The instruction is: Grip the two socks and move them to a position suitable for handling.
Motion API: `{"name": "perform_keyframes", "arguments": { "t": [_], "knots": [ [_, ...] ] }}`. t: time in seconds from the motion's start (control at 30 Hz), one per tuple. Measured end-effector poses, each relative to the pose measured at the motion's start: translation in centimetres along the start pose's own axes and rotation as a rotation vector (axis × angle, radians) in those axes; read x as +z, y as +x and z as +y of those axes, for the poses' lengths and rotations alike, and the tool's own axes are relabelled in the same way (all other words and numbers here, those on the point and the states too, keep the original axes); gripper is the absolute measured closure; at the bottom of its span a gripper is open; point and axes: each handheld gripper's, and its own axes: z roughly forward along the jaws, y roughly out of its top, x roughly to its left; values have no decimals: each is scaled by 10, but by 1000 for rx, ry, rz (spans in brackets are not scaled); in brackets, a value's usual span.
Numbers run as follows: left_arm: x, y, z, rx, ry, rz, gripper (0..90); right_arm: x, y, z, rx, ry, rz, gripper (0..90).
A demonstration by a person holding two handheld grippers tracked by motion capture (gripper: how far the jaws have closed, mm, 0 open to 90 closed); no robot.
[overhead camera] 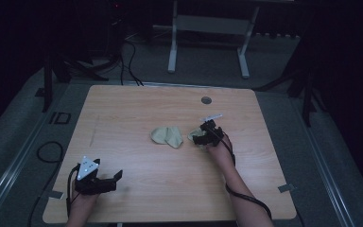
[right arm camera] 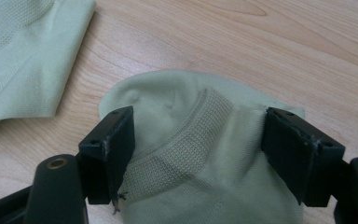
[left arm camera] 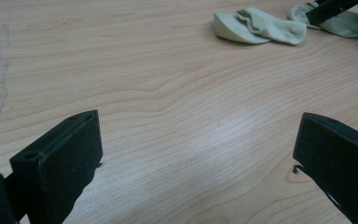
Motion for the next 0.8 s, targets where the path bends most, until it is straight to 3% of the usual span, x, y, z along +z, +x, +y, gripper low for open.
{"name": "perform_keyframes", "arguments": {
  "t": [0.23, 0.33, 0.4, 0.43, 0.47, 0.67, 0.8],
  "knots": [
    [1, -1, 0, -2, -1, 1, 11, -2, 4, -2, 3, -12, -6, 358],
    [1, -1, 0, -6, -1, 1, 11, -4, 8, -3, 10, -27, -17, 561],
    [1, 0, 0, -9, 1, -3, 11, -5, 9, -3, 7, -30, -19, 607],
    [1, 0, -1, -10, 4, -3, 11, -5, 11, -3, 3, -27, -27, 712],
    [2, 0, -1, -12, 5, -5, 11, -5, 11, -2, -6, -23, -34, 752],
    [1, 1, -1, -19, 5, -8, 11, -8, 11, 3, -8, 4, -41, 799],
    [2, 2, -1, -25, 5, -6, 11, -17, 9, 6, -13, 1, -18, 799]
  ]
}}
